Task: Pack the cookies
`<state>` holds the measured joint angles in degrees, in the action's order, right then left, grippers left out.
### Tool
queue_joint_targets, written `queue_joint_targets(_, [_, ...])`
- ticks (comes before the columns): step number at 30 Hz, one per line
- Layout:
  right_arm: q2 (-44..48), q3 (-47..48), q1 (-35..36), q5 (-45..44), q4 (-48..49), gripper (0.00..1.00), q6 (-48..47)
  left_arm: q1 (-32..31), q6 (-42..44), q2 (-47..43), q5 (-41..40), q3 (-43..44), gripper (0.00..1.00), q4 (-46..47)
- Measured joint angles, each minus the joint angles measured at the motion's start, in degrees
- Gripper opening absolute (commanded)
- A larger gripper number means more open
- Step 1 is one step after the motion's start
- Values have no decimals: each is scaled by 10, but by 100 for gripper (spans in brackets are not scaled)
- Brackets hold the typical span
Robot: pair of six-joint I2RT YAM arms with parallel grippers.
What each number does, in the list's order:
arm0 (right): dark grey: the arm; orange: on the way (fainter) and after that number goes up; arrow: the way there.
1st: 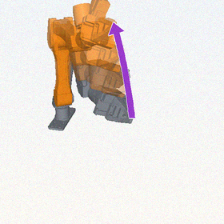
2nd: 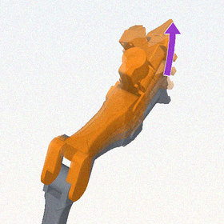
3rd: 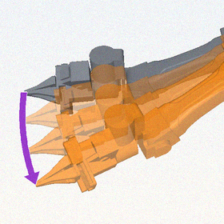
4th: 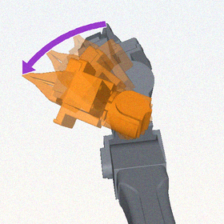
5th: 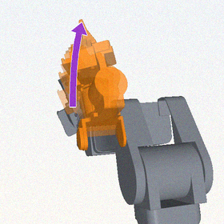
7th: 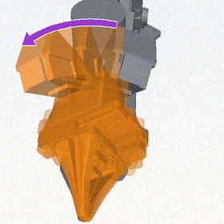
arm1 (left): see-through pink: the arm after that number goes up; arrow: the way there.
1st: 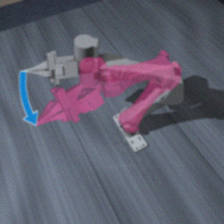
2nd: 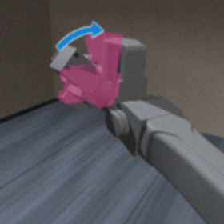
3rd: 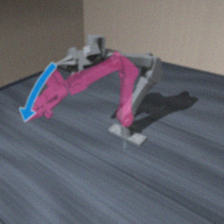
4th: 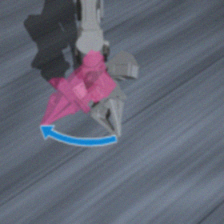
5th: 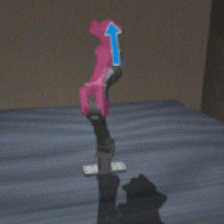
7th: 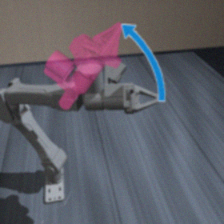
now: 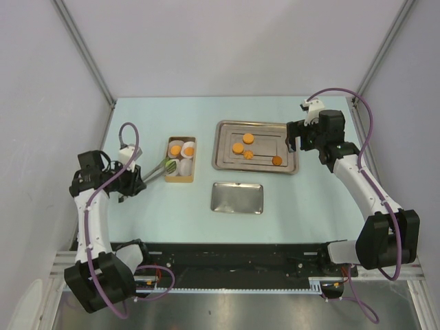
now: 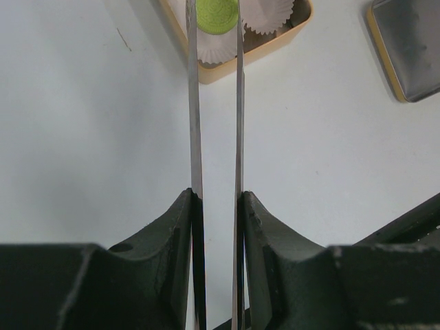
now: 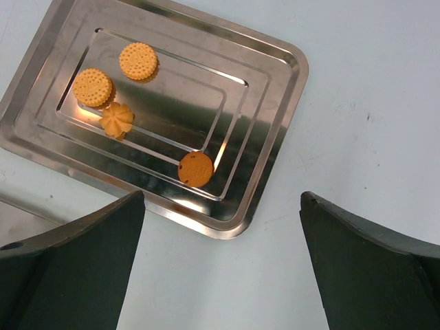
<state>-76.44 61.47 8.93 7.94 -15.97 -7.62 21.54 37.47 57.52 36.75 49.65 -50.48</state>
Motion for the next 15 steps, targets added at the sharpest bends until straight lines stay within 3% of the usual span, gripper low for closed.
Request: queue_joint_targets(15, [0, 0, 2, -2, 0, 100, 0, 5, 5, 4, -6, -17, 38, 3])
